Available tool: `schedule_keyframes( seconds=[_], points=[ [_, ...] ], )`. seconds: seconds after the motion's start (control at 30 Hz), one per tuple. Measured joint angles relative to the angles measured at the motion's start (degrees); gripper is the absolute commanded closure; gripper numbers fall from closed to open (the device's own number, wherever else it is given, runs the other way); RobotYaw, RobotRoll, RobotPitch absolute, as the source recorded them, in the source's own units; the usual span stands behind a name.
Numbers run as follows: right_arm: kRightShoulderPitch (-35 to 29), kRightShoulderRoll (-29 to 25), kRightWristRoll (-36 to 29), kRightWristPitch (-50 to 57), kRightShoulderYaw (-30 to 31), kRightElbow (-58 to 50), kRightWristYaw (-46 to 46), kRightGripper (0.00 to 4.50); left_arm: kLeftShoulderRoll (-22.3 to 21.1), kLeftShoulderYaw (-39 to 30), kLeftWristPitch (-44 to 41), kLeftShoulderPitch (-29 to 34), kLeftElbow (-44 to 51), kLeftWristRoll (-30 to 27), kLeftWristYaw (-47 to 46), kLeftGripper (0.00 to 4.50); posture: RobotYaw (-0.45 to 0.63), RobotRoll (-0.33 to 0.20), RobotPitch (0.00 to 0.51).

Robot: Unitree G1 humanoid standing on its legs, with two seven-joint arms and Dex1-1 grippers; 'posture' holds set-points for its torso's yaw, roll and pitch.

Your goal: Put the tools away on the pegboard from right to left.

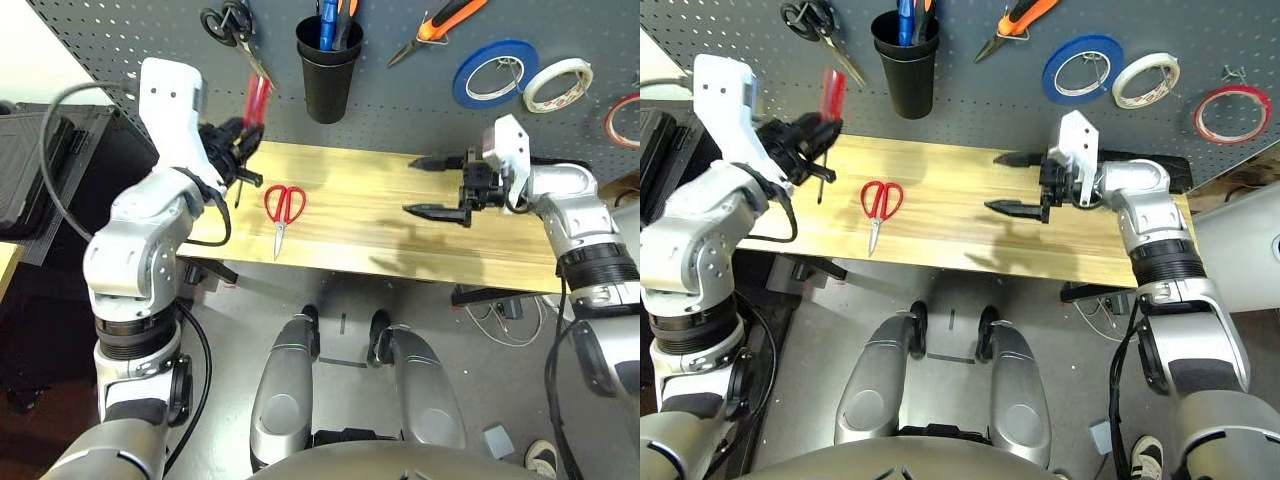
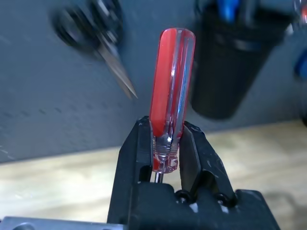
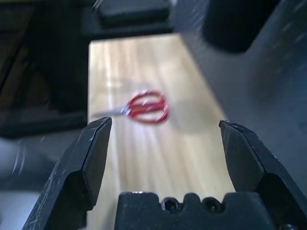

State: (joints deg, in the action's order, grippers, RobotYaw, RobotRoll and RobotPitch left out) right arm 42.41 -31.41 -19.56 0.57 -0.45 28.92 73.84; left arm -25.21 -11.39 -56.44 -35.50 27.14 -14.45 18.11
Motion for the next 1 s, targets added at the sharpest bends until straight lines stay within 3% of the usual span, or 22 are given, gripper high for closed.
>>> schedule_keyframes(
  seconds=[0.43, 0.6, 1.0],
  points=[
    [0.04, 0.96, -4.96, 9.42, -2.76, -8.33, -5.76, 0.00, 0.61, -2.31, 0.37, -13.21, -1.14, -4.36, -1.88, 3.68, 0.14, 0.000, 0.161],
    [0.58, 0.94, -6.19, 10.64, -3.39, -8.71, -6.08, 0.00, 1.46, -2.14, 1.42, -15.42, -3.61, -4.65, -3.38, 3.68, 0.12, 0.000, 0.157],
    [3.35, 0.73, -7.51, 12.51, -5.19, -10.93, -8.03, 0.00, 7.44, -0.61, 17.11, -24.70, -19.58, -2.11, -7.50, 3.68, 0.08, 0.000, 0.164]
  ],
)
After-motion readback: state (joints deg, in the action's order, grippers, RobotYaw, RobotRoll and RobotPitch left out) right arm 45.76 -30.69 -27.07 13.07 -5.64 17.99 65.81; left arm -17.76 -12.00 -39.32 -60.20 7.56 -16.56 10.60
